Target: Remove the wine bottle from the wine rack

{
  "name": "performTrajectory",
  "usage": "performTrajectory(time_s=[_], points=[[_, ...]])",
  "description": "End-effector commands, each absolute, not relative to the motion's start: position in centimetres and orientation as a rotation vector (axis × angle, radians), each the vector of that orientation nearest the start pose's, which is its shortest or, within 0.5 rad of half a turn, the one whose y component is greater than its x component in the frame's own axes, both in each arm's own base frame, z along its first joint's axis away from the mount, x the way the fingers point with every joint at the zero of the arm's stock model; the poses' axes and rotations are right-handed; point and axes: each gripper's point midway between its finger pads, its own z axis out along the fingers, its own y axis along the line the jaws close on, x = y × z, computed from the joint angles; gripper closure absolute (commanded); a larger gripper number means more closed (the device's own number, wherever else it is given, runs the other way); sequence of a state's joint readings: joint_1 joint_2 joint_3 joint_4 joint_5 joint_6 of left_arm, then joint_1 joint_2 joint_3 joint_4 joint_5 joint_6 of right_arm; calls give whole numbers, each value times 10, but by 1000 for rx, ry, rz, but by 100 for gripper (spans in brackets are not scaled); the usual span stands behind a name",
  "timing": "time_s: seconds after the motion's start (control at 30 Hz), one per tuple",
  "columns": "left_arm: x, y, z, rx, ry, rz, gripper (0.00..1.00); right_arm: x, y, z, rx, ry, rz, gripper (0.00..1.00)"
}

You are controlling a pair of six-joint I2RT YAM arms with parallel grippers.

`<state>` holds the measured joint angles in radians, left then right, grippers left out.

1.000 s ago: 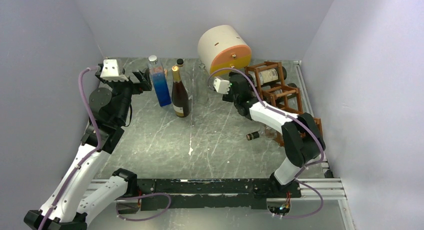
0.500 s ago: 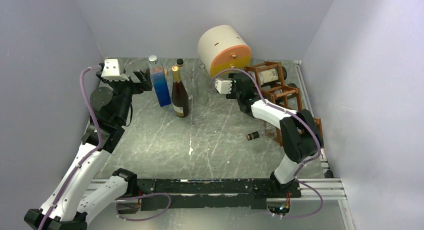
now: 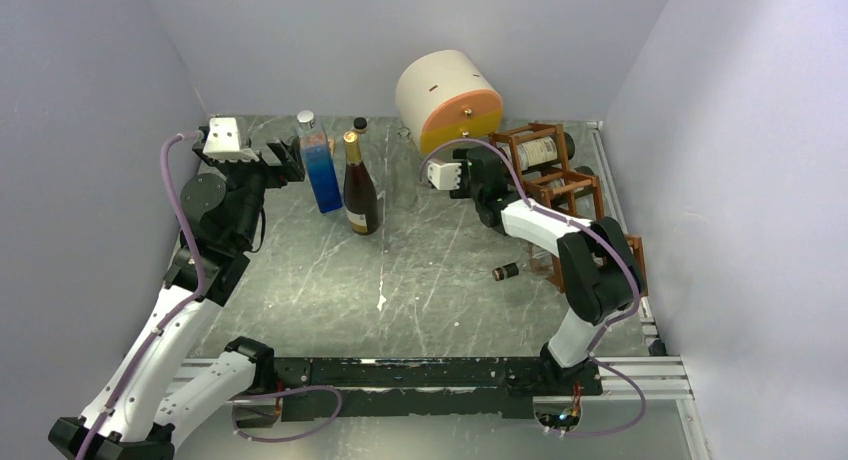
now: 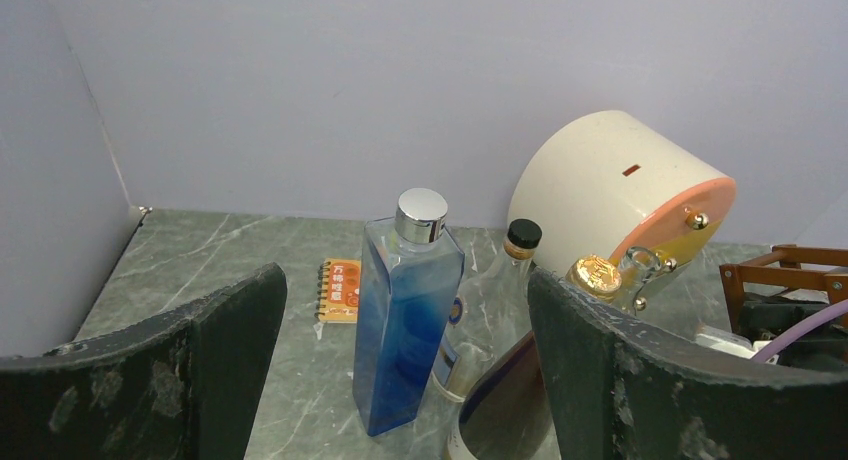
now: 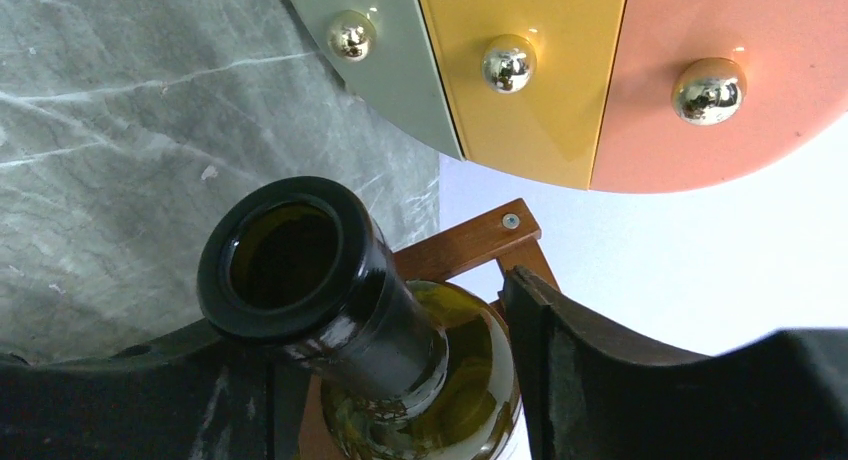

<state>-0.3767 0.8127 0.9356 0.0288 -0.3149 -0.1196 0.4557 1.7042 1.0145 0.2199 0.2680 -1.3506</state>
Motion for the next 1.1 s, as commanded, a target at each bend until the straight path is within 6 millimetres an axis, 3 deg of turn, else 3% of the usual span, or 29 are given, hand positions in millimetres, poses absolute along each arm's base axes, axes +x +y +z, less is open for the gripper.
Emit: performTrajectory(time_s=[0.0,0.27,0.4,0.47,0.77,0.8,0.93,1.07], points=[[315,-71,401,-84,1397,-185,6,479,142,153,-1552,1417,-823,30],[316,-70,401,-84,1398,-183,6,473,153,145,-1589,1430,-803,47],[317,-72,399,-81,1407,-185,6,473,151,144,-1573,1455,-805,70],[318,-73,398,-79,1408,-186,6,468,161,144,-1582,1439,-793,77],[318,-74,398,-75,1411,-193,6,457,169,149,-1554,1440,-795,92],[318,-74,397,-75,1412,-194,6,451,168,141,-1567,1448,-801,93],[319,-75,396,-72,1415,-195,6,443,172,140,-1544,1438,-846,100],[319,-75,396,-73,1415,-195,6,434,183,141,-1544,1423,-862,100]])
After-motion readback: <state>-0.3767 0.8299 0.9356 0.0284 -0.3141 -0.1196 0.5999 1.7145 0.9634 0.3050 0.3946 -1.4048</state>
